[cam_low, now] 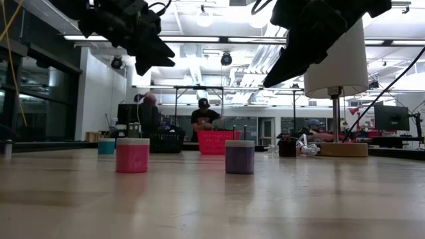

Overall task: Pick & Place Office items
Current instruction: Put the top blue charger adapter into the red basket

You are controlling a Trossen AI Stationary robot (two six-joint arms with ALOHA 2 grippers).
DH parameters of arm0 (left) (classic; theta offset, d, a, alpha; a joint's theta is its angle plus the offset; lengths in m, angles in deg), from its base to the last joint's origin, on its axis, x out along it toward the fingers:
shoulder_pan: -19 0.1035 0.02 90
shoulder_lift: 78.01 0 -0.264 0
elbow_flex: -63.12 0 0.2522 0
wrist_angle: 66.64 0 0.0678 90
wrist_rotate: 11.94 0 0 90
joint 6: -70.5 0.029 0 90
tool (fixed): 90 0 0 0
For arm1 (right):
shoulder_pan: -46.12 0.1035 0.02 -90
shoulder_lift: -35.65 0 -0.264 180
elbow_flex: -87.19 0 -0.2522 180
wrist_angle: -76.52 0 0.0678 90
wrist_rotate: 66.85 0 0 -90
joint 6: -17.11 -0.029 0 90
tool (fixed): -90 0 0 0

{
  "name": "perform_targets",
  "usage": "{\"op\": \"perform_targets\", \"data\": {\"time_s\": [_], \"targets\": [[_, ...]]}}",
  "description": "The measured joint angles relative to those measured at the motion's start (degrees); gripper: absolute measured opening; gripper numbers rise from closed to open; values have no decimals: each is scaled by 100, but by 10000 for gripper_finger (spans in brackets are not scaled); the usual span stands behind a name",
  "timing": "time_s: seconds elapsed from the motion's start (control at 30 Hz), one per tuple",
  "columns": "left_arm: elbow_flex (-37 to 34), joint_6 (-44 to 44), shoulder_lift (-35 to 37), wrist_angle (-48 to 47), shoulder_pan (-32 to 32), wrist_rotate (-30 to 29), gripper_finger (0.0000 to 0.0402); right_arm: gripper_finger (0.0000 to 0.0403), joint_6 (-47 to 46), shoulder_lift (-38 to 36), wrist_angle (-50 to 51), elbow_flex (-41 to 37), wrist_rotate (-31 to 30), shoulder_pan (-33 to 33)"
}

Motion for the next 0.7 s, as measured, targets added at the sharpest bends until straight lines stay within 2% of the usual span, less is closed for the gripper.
{"op": "perform_targets", "data": {"time_s": [0.33,0.5,0.6,0.7], "targets": [[-1,205,-2,-42,-282,-84,131,159,-1,0,0,0,0,-1],[-1,323,73,-345,-620,-264,131,159,-2,0,-2,0,0,-1],[-1,19,271,-625,-952,-726,131,159,-2,0,-4,0,2,0],[-1,-55,576,-956,-1332,-1709,131,159,0,0,-7,0,2,0]]}}
